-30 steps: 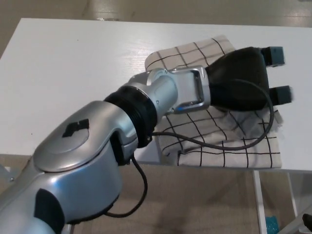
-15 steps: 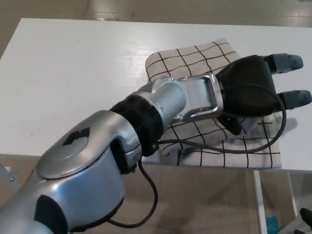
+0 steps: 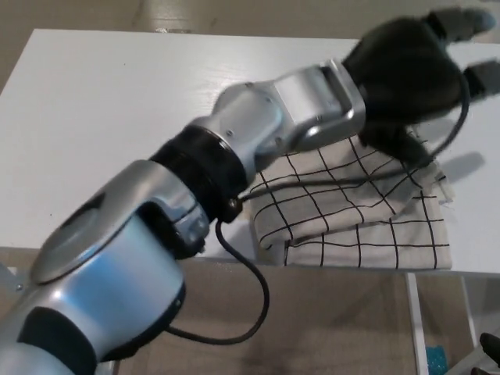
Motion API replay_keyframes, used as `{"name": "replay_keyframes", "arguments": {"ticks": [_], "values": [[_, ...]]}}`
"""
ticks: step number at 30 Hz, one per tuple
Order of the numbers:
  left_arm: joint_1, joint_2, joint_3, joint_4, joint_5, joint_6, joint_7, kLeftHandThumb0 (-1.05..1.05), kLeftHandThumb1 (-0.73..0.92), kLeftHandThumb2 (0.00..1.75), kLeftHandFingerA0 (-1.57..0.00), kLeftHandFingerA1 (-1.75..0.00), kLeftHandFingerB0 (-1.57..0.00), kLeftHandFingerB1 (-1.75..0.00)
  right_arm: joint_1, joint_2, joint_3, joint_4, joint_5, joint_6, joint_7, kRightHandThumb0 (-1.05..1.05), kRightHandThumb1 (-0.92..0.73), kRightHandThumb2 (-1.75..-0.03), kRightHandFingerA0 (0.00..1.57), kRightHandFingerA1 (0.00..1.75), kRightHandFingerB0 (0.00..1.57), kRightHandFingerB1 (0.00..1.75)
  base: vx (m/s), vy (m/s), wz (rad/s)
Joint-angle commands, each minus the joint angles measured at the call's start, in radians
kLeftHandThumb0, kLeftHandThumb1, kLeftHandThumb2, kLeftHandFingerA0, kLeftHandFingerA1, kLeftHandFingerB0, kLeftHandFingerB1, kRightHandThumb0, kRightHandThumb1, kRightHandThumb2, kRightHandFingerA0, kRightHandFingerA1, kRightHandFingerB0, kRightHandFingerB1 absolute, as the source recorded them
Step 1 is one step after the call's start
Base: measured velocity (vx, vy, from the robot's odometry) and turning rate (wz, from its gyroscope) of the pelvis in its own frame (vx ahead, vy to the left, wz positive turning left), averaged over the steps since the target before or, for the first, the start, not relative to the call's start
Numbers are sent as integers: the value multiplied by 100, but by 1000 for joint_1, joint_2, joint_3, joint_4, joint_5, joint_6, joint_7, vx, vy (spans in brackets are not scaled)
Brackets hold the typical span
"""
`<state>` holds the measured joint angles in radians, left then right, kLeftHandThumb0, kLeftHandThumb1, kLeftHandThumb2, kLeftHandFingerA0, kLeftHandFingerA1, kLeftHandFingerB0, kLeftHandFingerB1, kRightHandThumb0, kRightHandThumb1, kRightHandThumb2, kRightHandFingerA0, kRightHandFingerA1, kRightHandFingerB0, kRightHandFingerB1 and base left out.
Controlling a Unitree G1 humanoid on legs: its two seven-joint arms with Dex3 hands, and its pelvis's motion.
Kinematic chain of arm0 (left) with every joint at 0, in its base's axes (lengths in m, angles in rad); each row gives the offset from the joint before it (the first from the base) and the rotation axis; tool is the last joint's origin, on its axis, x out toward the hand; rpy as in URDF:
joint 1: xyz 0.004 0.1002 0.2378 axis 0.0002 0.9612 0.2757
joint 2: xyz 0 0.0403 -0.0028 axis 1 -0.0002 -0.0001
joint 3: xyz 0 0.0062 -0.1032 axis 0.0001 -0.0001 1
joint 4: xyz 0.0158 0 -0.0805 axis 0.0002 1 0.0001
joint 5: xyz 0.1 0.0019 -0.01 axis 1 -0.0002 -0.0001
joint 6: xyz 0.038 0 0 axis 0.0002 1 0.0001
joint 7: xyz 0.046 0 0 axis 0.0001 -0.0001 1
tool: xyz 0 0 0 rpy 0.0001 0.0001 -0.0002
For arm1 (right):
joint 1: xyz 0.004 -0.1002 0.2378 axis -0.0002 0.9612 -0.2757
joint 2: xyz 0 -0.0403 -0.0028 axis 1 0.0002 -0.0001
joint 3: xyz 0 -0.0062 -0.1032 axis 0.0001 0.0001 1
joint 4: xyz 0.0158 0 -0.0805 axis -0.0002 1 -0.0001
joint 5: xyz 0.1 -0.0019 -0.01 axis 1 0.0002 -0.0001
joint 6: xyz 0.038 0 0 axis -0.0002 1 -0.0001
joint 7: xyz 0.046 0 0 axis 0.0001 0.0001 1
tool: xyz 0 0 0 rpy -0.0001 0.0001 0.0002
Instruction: Use the left hand to fold a white towel with checkered patterns in half.
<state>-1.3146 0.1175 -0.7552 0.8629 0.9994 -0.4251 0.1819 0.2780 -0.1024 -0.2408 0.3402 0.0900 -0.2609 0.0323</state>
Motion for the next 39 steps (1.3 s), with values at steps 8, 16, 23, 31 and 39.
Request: {"name": "replay_keyframes", "arguments": {"ticks": [8, 16, 23, 31, 39], "values": [[414, 567, 721, -968, -1077, 160, -656, -81, 61, 97, -2, -24, -10, -40, 79, -29, 5, 55, -26, 13, 20, -42, -77, -64, 41, 41, 52, 40, 0, 0, 0], [1140, 663, 1001, -1254, -1342, -4, -659, -81, 62, 99, -29, -44, -32, -45, 92, -12, 0, 82, -13, -11, 19, -41, -76, -63, 43, 43, 52, 40, 0, 0, 0], [1704, 594, 1052, -1218, -1433, -66, -730, -68, 45, 82, -42, -51, -30, -43, 67, -1, -4, 106, -1, -1, 13, -39, -73, -62, 45, 46, 54, 41, 0, 0, 0], [1894, 571, 1007, -1142, -1506, -66, -818, -75, 56, 60, -46, -40, -40, -37, 68, -5, -5, 104, -7, -2, 5, -40, -72, -62, 45, 45, 55, 42, 0, 0, 0], [1953, 500, 996, -1034, -1694, 137, -1088, -80, 71, 62, -90, -60, -77, -52, 74, -13, -5, 113, -16, -5, -1, -39, -72, -61, 43, 42, 53, 41, 0, 0, 0]]}}
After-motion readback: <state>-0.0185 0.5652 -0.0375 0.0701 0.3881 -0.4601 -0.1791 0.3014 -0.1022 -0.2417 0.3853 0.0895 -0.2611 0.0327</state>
